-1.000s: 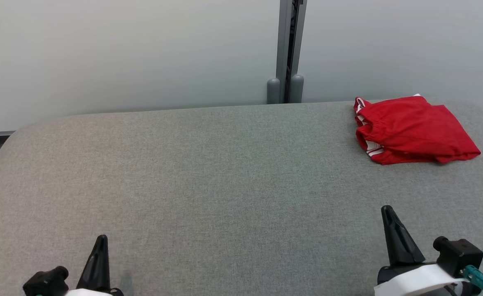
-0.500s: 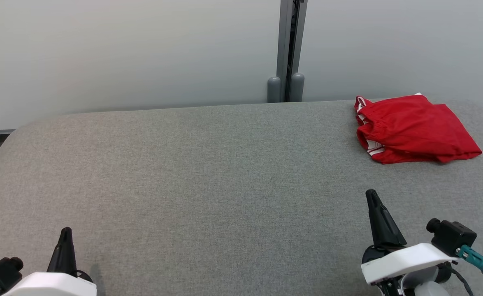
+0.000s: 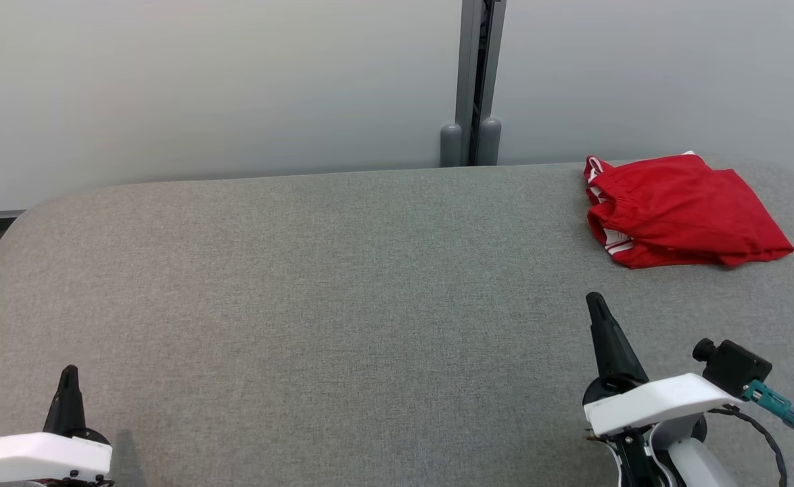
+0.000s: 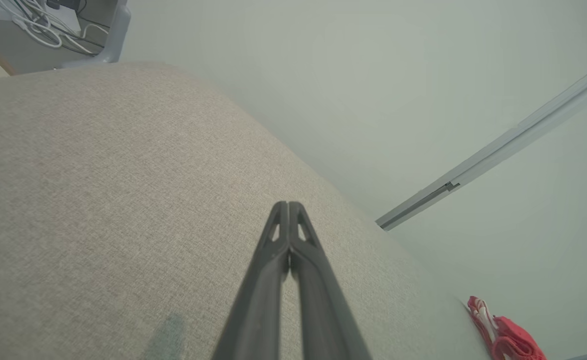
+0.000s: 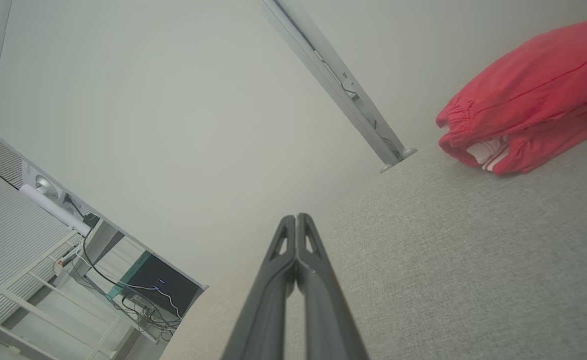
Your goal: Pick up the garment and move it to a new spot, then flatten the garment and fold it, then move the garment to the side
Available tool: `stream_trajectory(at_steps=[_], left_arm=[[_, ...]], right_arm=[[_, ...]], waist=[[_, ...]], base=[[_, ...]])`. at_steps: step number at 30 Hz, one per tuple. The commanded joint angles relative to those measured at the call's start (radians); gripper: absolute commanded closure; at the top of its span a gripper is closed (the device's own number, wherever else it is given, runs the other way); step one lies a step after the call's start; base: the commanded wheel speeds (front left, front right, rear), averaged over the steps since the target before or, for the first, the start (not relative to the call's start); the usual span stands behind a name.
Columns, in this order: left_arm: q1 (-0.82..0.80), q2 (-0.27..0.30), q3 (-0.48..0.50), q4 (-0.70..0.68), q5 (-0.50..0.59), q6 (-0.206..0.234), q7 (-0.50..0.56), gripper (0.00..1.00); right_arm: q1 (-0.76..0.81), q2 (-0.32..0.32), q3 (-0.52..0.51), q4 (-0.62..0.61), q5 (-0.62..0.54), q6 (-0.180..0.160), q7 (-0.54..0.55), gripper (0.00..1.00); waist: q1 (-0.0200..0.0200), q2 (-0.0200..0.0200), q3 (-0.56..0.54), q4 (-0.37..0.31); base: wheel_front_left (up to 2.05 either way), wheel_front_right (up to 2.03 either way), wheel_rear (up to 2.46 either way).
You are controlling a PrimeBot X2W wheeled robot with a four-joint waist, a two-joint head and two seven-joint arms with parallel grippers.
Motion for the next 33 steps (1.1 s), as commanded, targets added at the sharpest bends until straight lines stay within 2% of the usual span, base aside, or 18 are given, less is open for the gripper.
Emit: stream_trajectory(at_steps=[1, 33], left_arm=[[-0.038, 0.016, 0.018, -0.006, -0.024, -0.003, 0.010, 1.00], [-0.132, 0.051, 0.194, 0.045, -0.348, -0.015, 0.200, 1.00]], right_arm=[[-0.038, -0.007, 0.008, -0.004, 0.032, 0.000, -0.004, 1.00], [-0.178, -0.010, 0.137, 0.096, 0.473, 0.001, -0.006, 1.00]], waist=[[0.0000, 0.0000, 0.000, 0.000], [0.0000, 0.0000, 0.010, 0.003]], base=[[0.00, 0.00, 0.00], [0.00, 0.00, 0.00]])
